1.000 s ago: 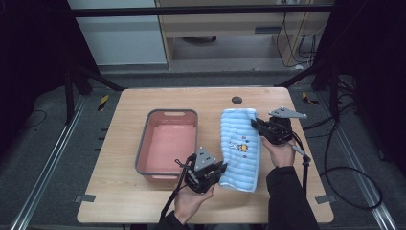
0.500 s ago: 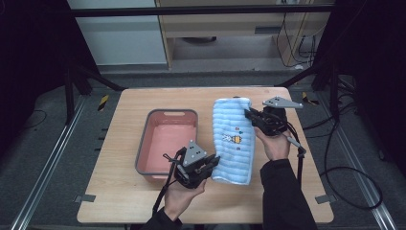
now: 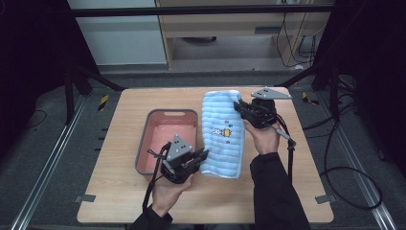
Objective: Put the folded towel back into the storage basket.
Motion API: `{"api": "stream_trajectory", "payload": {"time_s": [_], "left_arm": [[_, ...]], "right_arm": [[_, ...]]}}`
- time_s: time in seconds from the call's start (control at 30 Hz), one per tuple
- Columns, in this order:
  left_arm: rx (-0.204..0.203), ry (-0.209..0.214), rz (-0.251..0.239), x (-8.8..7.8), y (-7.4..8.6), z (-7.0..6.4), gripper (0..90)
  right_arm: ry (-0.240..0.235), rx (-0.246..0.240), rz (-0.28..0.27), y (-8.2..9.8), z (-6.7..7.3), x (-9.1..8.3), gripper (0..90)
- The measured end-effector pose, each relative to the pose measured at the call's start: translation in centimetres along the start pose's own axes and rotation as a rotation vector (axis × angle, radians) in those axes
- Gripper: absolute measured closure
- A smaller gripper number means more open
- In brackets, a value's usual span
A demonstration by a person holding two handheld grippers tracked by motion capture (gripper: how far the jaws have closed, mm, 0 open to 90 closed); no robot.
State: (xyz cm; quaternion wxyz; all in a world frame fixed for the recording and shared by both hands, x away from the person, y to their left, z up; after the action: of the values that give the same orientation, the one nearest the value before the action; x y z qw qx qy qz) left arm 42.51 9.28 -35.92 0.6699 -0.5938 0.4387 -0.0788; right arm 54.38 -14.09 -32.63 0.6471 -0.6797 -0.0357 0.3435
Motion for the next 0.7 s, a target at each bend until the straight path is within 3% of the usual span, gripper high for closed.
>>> {"api": "stream_trajectory", "payload": {"time_s": [0.7], "left_arm": [[-0.033,-0.08,-0.017,-3.2,0.3,4.4,84.2]], "right_arm": [[-0.049,-0.006,-0.023,-2.0,3.8,4.7,81.0]]}}
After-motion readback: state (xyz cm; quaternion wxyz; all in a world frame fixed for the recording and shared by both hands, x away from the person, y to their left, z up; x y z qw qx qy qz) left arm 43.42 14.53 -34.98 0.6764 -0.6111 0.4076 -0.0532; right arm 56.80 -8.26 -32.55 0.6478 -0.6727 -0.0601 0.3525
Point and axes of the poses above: each handheld gripper's, and its own axes: x roughly forward along the jaws, y roughly out of its underside, z roughly to its left, the point moved 2 cm from there along x, roughly forward along the jaws, and after that the axes turned 3 degrees about z, right-handed, at the moved point
